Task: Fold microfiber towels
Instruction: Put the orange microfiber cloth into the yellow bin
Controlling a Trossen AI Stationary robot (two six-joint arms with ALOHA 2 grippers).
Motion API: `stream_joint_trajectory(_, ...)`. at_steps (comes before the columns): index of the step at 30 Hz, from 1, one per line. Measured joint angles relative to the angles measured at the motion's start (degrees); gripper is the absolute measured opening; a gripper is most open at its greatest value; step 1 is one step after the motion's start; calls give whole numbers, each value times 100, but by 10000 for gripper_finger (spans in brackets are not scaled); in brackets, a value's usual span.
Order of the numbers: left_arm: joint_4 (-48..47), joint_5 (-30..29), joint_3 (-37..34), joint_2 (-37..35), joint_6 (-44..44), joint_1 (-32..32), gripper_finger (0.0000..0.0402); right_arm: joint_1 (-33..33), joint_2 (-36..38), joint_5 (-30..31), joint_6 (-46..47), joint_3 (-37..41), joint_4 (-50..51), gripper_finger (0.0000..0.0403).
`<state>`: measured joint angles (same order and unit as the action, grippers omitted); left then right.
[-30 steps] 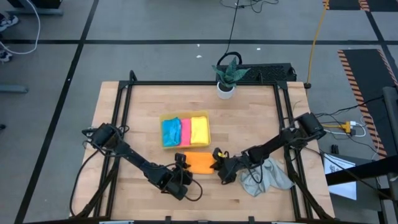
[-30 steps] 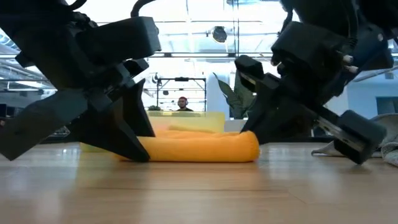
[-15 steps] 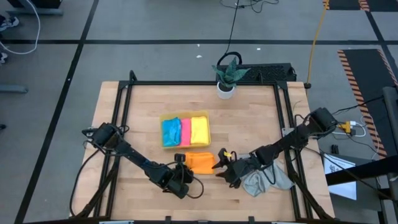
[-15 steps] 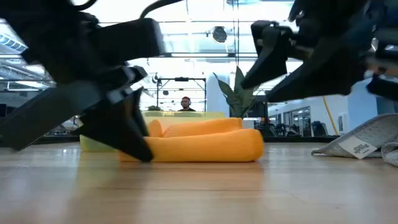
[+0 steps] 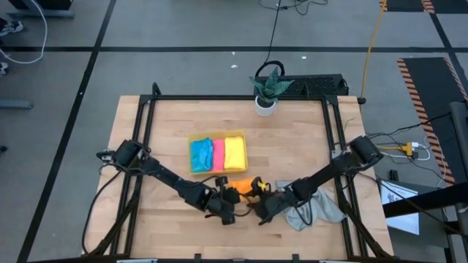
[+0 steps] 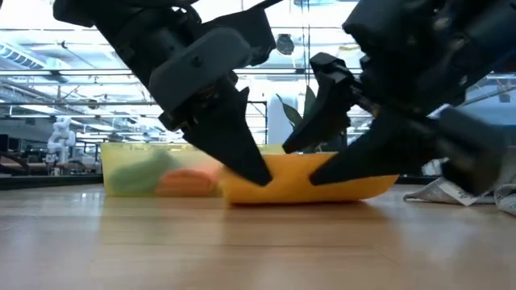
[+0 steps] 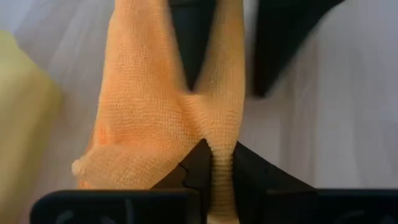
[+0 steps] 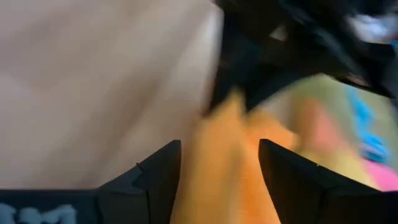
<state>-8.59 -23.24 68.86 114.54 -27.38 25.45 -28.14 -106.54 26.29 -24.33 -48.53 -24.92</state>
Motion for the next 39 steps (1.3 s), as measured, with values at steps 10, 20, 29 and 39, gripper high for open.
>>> stream_joint_trajectory(10, 365, 34, 4, -9, 2, -5, 41, 2, -26, 76, -157, -22, 307, 145)
stream_joint_trajectory(20, 657, 461, 11, -17, 1394, -31, 132, -57, -24, -87, -16, -8, 506, 11)
stream_joint_trajectory(29, 714, 920, 11, -17, 2560, 23, 245, -357, 262, -112, 171, 447, 491, 6)
stream_joint_trajectory(39, 1802, -624, 13, 504, 4273, 430, 259, -498, 779, -438, 433, 1280, -785, 6)
